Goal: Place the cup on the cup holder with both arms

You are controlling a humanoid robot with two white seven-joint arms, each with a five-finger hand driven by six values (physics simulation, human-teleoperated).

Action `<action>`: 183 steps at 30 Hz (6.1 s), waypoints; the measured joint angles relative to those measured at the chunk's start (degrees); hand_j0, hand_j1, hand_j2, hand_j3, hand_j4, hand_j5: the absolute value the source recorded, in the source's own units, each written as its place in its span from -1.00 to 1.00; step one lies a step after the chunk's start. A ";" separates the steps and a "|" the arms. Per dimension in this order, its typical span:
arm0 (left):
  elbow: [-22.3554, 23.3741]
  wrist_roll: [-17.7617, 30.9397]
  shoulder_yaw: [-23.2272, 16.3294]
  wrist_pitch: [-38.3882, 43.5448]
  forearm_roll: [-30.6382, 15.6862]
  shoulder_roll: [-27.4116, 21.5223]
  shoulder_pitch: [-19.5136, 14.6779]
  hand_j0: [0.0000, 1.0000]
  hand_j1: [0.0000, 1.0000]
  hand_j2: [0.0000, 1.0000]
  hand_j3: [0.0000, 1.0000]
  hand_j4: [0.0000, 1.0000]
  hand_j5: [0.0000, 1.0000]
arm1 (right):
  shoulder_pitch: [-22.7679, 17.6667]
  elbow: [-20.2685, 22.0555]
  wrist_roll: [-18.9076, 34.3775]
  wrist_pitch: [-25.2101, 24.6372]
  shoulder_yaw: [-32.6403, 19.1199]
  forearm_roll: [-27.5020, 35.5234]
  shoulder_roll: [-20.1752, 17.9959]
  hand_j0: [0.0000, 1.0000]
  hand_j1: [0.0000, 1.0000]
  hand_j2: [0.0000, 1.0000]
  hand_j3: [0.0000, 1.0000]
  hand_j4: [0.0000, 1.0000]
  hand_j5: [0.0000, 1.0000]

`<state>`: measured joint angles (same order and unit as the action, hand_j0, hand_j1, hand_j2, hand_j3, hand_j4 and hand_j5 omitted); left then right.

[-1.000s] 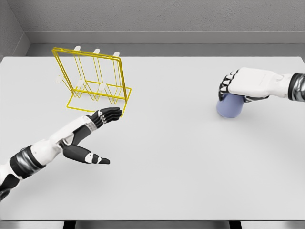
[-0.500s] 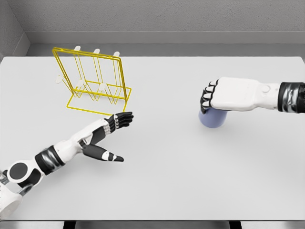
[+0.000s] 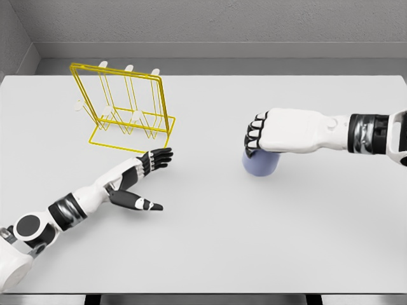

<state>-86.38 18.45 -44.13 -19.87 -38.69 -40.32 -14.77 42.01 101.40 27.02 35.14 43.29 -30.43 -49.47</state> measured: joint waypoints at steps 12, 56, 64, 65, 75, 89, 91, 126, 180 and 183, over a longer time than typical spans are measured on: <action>0.80 0.00 -0.06 0.01 -0.01 0.34 -0.62 1.00 1.00 1.00 1.00 1.00 1.00 | -1.85 0.01 0.10 0.01 2.08 -0.01 4.52 0.13 0.13 0.13 0.13 0.13 0.13; 5.18 -0.08 -5.40 0.17 0.31 5.30 -7.29 1.00 1.00 1.00 1.00 1.00 1.00 | -24.08 -5.31 1.72 0.02 -35.84 16.86 1.61 1.00 1.00 1.00 1.00 1.00 1.00; 5.30 -0.13 -7.66 0.19 0.20 7.09 -9.40 1.00 1.00 1.00 1.00 1.00 1.00 | -29.44 -8.42 2.04 0.03 -43.30 19.27 6.98 1.00 1.00 1.00 1.00 1.00 1.00; 5.30 -0.14 -7.90 0.21 0.19 7.27 -9.49 1.00 1.00 1.00 1.00 1.00 1.00 | -29.62 -8.47 2.07 0.02 -43.78 19.35 7.40 1.00 1.00 1.00 1.00 1.00 1.00; 5.34 -0.17 -8.98 2.09 0.25 9.34 -10.81 1.00 1.00 1.00 1.00 1.00 1.00 | -30.94 -8.72 2.12 0.02 -45.08 19.53 8.46 1.00 1.00 1.00 1.00 1.00 1.00; 5.86 -0.52 -10.93 4.77 0.38 13.40 -12.74 1.00 1.00 1.00 1.00 1.00 1.00 | -31.90 -8.78 2.14 0.02 -45.88 19.53 8.51 1.00 1.00 1.00 1.00 1.00 1.00; 6.19 -0.52 -11.01 4.80 0.40 13.86 -12.83 1.00 1.00 1.00 1.00 1.00 1.00 | -32.08 -8.74 2.16 0.02 -46.29 19.53 8.51 1.00 1.00 1.00 1.00 1.00 1.00; 9.59 -0.59 -11.17 7.04 1.18 19.82 -13.10 0.43 0.43 0.43 0.43 0.43 0.43 | -32.34 -8.60 2.11 0.01 -47.24 19.54 8.56 1.00 1.00 1.00 1.00 1.00 1.00; -7.09 -0.77 -6.77 3.59 -0.53 -0.84 -17.05 0.33 0.33 0.33 0.33 0.33 0.33 | -32.43 -8.60 2.10 0.01 -47.24 19.61 8.55 1.00 1.00 1.00 1.00 1.00 1.00; -7.16 -0.78 -6.57 2.92 -1.20 -2.14 -17.49 0.33 0.33 0.33 0.33 0.33 0.33 | -32.43 -8.60 2.10 0.01 -47.24 19.60 8.56 1.00 1.00 1.00 1.00 1.00 1.00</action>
<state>-93.54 17.67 -50.70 -16.95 -39.89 -42.46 -32.25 9.58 92.79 29.12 35.15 -3.95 -10.83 -40.91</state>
